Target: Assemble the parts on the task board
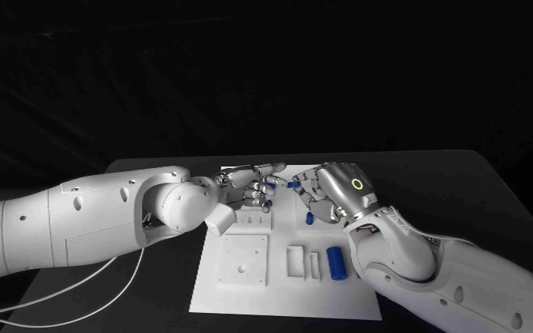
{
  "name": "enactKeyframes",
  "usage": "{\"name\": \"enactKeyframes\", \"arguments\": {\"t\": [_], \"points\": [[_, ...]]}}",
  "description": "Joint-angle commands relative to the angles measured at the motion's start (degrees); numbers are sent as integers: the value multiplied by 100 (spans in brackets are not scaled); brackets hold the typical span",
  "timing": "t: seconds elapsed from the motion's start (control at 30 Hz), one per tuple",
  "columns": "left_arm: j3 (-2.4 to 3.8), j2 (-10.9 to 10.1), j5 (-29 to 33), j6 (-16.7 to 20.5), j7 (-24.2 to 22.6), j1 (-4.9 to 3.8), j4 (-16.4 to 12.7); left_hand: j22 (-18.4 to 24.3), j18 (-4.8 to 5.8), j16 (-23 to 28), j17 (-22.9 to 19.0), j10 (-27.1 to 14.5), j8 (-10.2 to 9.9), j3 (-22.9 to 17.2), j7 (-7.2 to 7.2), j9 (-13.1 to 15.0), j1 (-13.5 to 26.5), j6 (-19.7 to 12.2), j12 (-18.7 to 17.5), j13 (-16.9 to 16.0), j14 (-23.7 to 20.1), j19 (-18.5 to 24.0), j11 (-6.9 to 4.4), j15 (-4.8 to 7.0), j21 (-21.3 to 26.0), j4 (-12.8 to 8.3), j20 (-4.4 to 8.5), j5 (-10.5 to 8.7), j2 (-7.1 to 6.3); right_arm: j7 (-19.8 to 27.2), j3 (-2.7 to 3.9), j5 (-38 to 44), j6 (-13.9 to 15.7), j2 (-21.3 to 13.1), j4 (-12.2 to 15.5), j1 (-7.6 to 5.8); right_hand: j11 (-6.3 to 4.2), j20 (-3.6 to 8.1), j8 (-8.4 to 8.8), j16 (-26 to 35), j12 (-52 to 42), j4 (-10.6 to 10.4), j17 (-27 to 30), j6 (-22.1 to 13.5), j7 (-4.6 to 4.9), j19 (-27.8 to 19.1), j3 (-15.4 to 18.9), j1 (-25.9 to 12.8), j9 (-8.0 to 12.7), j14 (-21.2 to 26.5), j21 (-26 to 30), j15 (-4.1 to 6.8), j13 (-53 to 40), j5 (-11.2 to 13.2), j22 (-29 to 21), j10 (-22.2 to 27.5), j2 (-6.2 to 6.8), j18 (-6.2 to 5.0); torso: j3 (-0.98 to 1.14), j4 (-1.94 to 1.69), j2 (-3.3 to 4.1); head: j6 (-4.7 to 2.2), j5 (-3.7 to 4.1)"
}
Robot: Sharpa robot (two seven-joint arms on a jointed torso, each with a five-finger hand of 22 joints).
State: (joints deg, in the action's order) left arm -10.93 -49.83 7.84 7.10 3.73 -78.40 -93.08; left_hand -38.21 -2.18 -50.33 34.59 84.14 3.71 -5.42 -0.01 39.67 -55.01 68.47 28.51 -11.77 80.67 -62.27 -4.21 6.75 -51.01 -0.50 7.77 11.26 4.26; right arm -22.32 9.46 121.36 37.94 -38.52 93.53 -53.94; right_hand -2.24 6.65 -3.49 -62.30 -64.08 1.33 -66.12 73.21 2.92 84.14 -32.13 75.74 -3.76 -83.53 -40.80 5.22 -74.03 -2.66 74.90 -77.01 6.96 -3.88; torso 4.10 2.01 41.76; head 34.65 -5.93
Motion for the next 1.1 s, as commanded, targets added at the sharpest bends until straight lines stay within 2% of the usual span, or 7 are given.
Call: {"name": "enactKeyframes", "arguments": {"t": [0.03, 0.3, 0.43, 0.57, 0.73, 1.1], "points": [[6, 1, -39, -166, 4, 4, -7, -5, 36, -14, 5, 267, -5, 0, 15, 13, 11, 16, 25, -5, 9, -40, -13, 8, 19, -39, 7, 9, 22, -135, 14, 167, -4, 8, 1, 4, -5, -20, -19, -20, -29, -10, -9, 83, -24, 294, -30, 34, -9, -38, -33, -20, -5, -9, 478, -31, 19, 82, 0, -8, -1, 0, 5], [6, 18, -39, -167, 14, 6, 18, -4, 36, -8, 3, 267, -3, 9, 23, 7, 46, -3, 18, -1, 11, -45, -9, 5, 28, -20, 6, -3, 29, -229, 35, 223, 4, 17, 4, 7, -5, -22, -20, -21, -26, -11, -4, 87, -24, 295, -46, 33, -9, -38, -48, -21, -7, -9, 481, -33, 27, 87, -5, -2, 7, 4, -2], [8, 28, -32, -106, 6, 7, 18, -4, 36, -5, 3, 267, -3, 12, 24, 3, 57, -3, 16, 1, 10, -45, -7, 4, 30, -11, 5, -13, 31, -281, 43, 250, 17, 27, 16, 8, -5, -22, -19, -28, -30, -13, -6, 91, -25, 296, -59, 30, -9, -39, -67, -23, -14, -9, 484, -39, 37, 91, 0, 6, 3, 3, -13], [9, 31, -2, 8, -26, 7, 29, -1, 32, 14, -9, 266, -6, 54, 44, -23, 119, -44, 0, 7, 11, -53, 3, -2, 41, 59, 1, -215, 23, -312, 50, 265, 38, 26, 29, 9, -4, -22, -18, -32, -34, -16, -5, 92, -24, 296, -72, 29, -9, -39, -75, -23, -19, -9, 485, -42, 41, 93, 1, -12, -2, 13, 0], [8, 46, 20, 63, -33, 10, 44, 4, 30, 30, -22, 266, -6, 65, 59, -83, 107, -77, -18, 14, 13, -54, 11, -7, 55, 71, -5, -229, 12, -342, 60, 278, 64, 34, 51, 9, -4, -22, -18, -32, -34, -16, -5, 92, -24, 296, -72, 29, -9, -39, -75, -23, -19, -9, 485, -42, 41, 93, 1, 3, 1, 19, -24], [8, 109, 39, 62, -8, 67, 102, 3, 28, 38, -29, 267, -5, 68, 63, -156, 74, -85, -26, 15, 16, -58, 13, -9, 65, 66, -8, -225, 11, -372, 98, 297, 85, 44, 106, 12, -6, -20, -19, -35, -31, -21, -2, 97, -26, 296, -89, 23, -9, -39, -76, -21, -23, -9, 483, -46, 51, 94, -6, -2, 2, 24, -31]]}}
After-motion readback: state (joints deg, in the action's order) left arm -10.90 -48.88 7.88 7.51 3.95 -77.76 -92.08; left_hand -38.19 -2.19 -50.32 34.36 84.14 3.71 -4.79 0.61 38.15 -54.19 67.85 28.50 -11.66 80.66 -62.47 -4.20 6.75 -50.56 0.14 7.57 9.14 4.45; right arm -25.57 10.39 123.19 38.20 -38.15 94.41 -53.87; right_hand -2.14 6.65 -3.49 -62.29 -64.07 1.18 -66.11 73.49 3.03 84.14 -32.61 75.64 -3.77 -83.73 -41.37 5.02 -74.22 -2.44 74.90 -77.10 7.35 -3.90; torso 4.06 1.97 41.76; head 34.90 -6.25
